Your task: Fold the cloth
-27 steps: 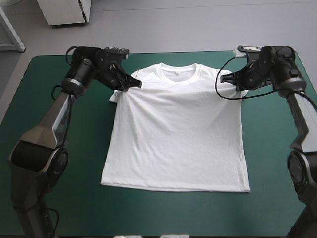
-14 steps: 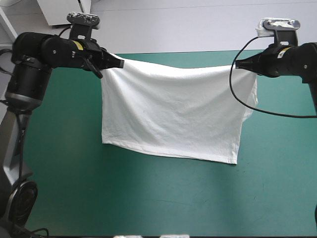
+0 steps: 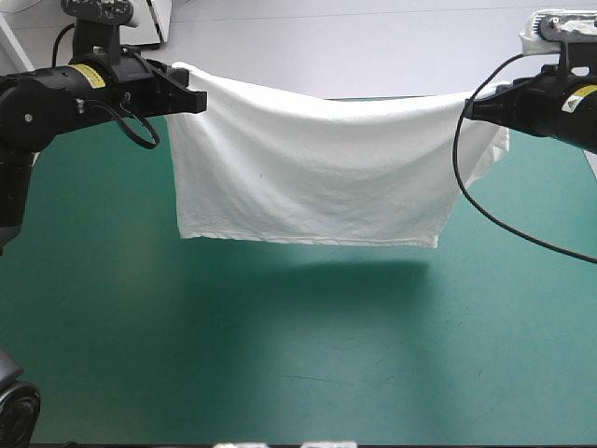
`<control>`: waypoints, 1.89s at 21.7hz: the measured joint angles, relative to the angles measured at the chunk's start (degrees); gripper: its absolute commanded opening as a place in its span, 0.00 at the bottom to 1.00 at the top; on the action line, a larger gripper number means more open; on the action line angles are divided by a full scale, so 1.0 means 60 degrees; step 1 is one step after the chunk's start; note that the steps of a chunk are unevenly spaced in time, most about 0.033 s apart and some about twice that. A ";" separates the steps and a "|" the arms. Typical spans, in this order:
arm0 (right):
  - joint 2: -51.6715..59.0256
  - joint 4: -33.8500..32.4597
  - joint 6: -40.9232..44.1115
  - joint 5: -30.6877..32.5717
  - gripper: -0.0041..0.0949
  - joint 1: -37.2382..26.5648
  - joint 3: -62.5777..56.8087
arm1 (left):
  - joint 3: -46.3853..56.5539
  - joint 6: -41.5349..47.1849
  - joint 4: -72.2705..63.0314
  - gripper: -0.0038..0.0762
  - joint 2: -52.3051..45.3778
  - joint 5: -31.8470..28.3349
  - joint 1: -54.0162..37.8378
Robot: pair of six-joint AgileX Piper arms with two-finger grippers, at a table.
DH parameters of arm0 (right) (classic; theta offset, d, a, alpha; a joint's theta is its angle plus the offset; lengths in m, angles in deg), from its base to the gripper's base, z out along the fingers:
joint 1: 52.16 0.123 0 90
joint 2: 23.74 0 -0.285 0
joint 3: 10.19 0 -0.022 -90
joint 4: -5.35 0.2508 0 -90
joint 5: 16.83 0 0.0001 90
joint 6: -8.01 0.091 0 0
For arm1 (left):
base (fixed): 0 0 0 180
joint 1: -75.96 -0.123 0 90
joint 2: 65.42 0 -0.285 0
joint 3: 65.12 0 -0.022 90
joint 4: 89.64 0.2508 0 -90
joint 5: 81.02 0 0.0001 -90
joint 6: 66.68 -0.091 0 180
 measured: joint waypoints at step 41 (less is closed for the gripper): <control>-0.3035 0.1217 -0.1336 -0.3443 0.02 0.0010 -0.6273 | 0.8996 0.0746 0.0405 0.04 0.1244 -0.5782 -0.0066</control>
